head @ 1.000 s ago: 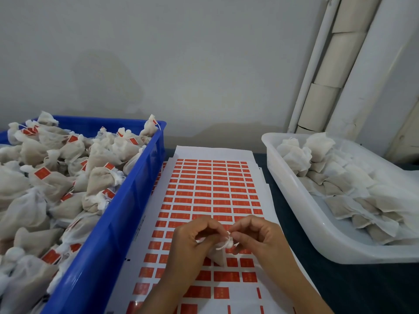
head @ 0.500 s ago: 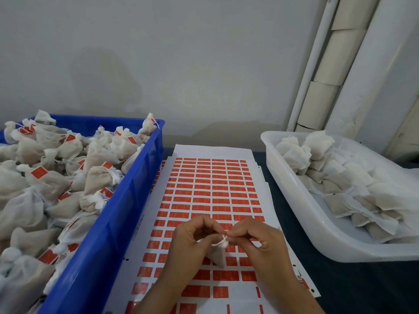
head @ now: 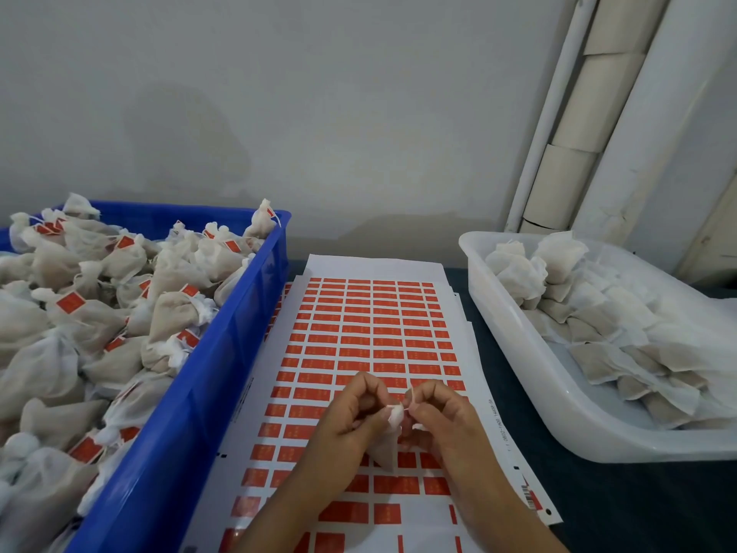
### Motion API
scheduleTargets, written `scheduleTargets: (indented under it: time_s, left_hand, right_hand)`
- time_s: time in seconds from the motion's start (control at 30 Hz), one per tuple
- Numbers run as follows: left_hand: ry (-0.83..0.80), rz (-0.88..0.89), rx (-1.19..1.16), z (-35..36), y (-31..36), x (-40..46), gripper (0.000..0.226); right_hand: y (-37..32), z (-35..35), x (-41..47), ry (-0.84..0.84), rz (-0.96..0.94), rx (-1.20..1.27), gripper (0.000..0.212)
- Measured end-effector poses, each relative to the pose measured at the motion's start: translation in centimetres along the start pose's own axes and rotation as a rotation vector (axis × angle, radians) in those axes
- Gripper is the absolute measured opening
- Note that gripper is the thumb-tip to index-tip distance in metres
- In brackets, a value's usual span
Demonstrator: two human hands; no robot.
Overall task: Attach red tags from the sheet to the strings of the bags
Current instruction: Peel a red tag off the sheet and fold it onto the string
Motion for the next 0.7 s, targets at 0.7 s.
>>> scheduleTargets:
  time_s: [0.7]
  left_hand:
    - [0.096,-0.008,0.074,0.0,-0.2,0.1,0.010]
  right_hand:
    - [-0.9,-0.5,-0.3,0.042,-0.392,-0.574,0.029]
Point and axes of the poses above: each hand's wrist, its own x-axis towards the middle knuckle, its own z-axis out of the palm, y = z × x, the point moved 2 cm from there along x, towards the middle knuckle, and after that the axes turned 1 degree about -x, right-handed, at the moved point
